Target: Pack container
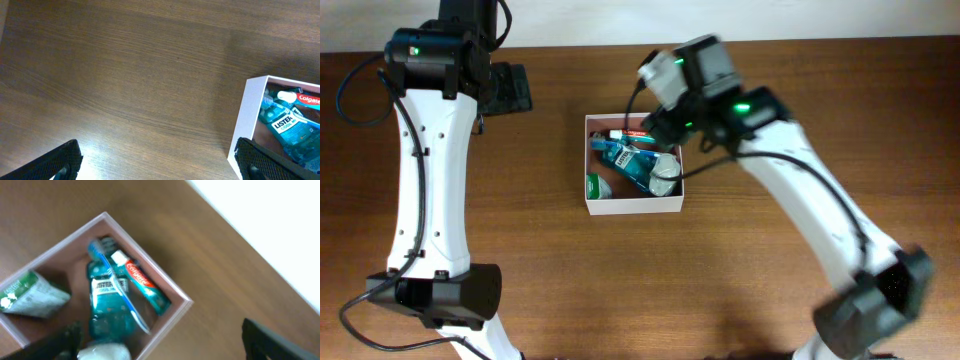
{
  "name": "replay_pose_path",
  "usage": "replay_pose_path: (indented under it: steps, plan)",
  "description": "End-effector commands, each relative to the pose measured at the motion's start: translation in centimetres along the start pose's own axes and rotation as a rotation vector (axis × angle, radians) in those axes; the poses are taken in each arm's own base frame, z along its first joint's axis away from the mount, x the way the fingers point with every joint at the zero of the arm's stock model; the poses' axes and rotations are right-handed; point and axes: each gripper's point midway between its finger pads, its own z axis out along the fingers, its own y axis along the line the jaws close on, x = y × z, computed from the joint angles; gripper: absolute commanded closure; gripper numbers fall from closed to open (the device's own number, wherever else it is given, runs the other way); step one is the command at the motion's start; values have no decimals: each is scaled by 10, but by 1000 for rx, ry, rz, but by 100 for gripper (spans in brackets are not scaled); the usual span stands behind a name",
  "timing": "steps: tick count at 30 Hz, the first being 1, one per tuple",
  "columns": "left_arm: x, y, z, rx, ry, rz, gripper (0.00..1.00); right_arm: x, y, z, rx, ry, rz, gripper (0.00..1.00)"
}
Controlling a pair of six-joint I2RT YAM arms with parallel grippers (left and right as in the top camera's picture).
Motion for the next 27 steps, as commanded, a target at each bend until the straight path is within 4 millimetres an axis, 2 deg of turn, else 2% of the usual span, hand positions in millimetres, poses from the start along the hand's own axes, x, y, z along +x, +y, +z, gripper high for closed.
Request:
replay_pose_path:
  steps: [1, 5, 9, 12, 16, 20, 23, 27]
  plan:
    - [-3, 4, -6, -6, -22, -1, 0, -13, -36, -74, 108, -98, 218, 1]
    - [-3, 4, -6, -6, -22, -1, 0, -2, -44, -126, 143, -123, 241, 1]
    - [-3, 4, -6, -6, -22, -1, 0, 5, -37, -161, 147, -139, 243, 1]
    - [-3, 4, -6, -6, -22, -1, 0, 8, -35, -172, 151, -146, 242, 1]
    - [-3, 4, -6, -6, -22, -1, 0, 43, -24, -174, 136, -6, 251, 1]
    - [-3, 4, -6, -6, -22, -1, 0, 54, -32, -192, 166, -7, 299, 1]
    - [-3, 4, -6, -6, -22, -1, 0, 60, -42, -220, 214, -58, 339, 1]
    - [-3, 4, -6, -6, -22, -1, 0, 70, -49, -272, 302, -155, 372, 1]
